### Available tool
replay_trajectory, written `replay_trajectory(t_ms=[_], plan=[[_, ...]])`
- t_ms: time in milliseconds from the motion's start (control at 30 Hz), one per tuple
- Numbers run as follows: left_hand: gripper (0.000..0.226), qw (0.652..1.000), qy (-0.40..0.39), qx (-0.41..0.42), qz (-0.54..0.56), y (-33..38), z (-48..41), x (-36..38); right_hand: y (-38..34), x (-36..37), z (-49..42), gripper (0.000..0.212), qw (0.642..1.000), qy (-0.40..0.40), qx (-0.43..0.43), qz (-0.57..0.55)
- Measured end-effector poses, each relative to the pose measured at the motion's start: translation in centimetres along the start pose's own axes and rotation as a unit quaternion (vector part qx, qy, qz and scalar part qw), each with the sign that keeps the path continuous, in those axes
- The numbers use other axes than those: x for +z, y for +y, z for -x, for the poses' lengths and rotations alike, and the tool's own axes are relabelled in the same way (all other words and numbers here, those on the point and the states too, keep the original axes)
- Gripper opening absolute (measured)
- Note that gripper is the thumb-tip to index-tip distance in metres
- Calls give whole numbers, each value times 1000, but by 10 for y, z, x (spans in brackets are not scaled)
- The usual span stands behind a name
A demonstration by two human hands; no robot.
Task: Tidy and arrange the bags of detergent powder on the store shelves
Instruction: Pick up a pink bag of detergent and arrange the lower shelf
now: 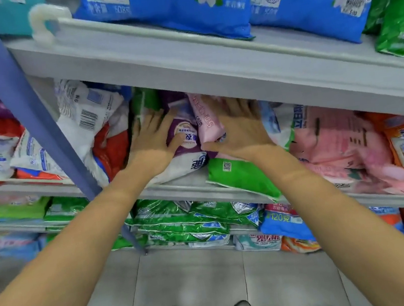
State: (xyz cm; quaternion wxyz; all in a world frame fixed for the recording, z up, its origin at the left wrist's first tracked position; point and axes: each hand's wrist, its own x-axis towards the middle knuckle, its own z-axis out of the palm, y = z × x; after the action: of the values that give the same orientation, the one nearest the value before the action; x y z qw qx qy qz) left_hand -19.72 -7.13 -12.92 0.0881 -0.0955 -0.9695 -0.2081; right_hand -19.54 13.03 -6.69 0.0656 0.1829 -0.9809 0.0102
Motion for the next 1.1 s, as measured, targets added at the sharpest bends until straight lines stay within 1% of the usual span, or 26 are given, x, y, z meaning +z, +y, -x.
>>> replay_trajectory(t_ms=[67,133,200,267,333,367,433,500,600,667,700,733,767,833,900,1033,1100], plan=[[87,1000,2,2,-4,-5,2,4,3,4,0,108,1000,11,-8,9],[86,1000,-3,6,-1,-8,4,5,4,9,-3,111,998,37,-6,47],[84,1000,-10,8,9,-9,4,5,0,15,-5,108,997,49,9,65],[76,1000,-21,4,11,-10,4,6,-1,19,-5,103,996,52,22,62],[64,999,-34,-2,1,-12,3,8,4,17,-5,96,997,70,22,32],[61,999,-39,-3,-7,-14,2,9,7,11,-4,89,996,80,25,-2],[58,998,-52,-5,-26,-15,1,9,13,0,-1,71,992,60,52,-101],[57,997,-66,-9,-34,-16,0,9,25,-5,5,53,977,65,82,-184],[57,996,-79,-14,-46,-14,0,9,31,-10,17,23,939,141,134,-284],[58,994,-92,-18,-59,-13,0,8,32,-8,22,23,896,204,180,-350],[58,993,-98,-21,-63,-13,0,7,32,-9,24,23,868,238,194,-389],[59,992,-103,-22,-67,-13,-1,7,34,-9,29,23,849,268,197,-410],[59,991,-109,-25,-71,-13,-1,6,35,-9,35,28,841,290,188,-416],[59,990,-113,-26,-79,-12,-2,5,37,-7,49,35,846,304,170,-402],[59,989,-116,-25,-85,-12,-2,5,37,-7,64,30,852,329,154,-378],[61,990,-117,-19,-76,-16,-2,5,29,-18,96,28,819,398,106,-399],[61,991,-113,-18,-66,-16,-4,5,28,-28,105,26,818,420,83,-384]])
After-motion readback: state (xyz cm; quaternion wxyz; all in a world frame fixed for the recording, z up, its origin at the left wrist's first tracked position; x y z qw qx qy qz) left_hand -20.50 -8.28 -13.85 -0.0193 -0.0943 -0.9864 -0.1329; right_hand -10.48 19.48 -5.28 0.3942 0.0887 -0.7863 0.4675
